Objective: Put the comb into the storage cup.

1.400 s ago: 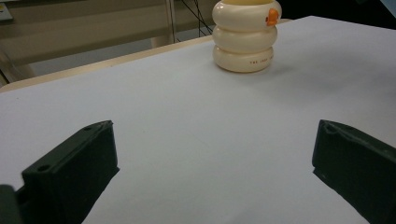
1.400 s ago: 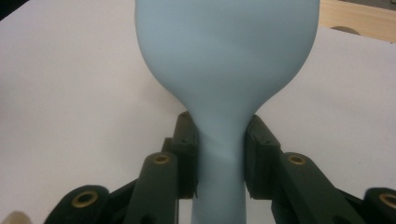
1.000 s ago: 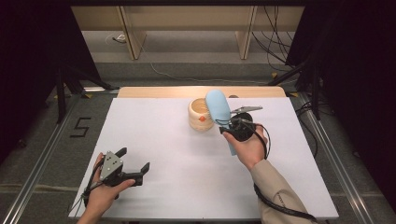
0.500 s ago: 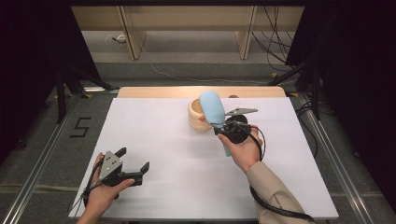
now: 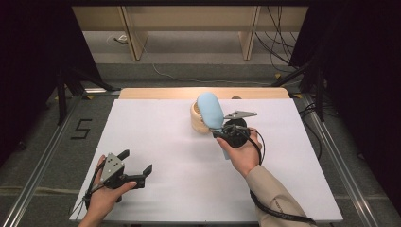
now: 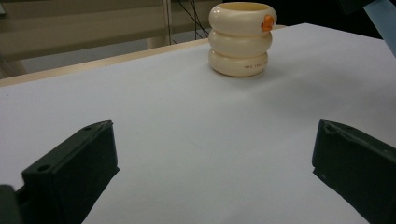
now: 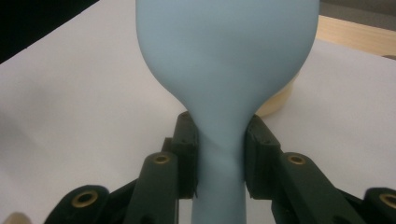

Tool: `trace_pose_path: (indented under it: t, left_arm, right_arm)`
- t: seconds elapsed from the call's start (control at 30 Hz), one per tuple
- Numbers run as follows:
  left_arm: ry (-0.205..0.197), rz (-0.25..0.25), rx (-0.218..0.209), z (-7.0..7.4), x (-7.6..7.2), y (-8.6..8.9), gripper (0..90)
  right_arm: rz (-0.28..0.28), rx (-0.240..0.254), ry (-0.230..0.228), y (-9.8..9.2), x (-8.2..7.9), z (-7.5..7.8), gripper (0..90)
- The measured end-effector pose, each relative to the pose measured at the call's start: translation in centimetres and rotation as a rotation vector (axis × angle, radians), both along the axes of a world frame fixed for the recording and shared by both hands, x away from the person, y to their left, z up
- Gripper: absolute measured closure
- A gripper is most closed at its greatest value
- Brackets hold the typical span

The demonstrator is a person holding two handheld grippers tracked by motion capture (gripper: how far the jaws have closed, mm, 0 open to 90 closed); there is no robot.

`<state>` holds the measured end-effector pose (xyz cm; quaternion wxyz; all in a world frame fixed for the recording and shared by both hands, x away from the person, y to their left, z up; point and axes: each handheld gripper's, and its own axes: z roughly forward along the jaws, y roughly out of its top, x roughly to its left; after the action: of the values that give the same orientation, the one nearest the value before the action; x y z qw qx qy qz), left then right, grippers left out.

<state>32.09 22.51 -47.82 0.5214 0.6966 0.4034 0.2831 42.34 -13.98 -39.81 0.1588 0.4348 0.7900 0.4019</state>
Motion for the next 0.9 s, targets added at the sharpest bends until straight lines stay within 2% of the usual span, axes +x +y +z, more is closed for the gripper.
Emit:
trace_pose_path:
  t: [0.3,0.57,0.9]
  left_arm:
    - [0.0,-0.006,0.004,0.0,0.0,-0.2,0.0]
    - [0.004,-0.013,-0.012,0.2,-0.1,-0.5,0.0]
    - [0.005,-0.05,-0.021,0.4,-0.2,-1.8,0.0]
  right_arm:
    - [0.013,0.001,-0.009,0.4,-0.3,0.1,70.4]
    - [0.023,0.005,-0.007,0.8,-0.5,0.1,70.4]
    - [0.043,0.002,-0.016,1.4,-0.8,0.1,70.4]
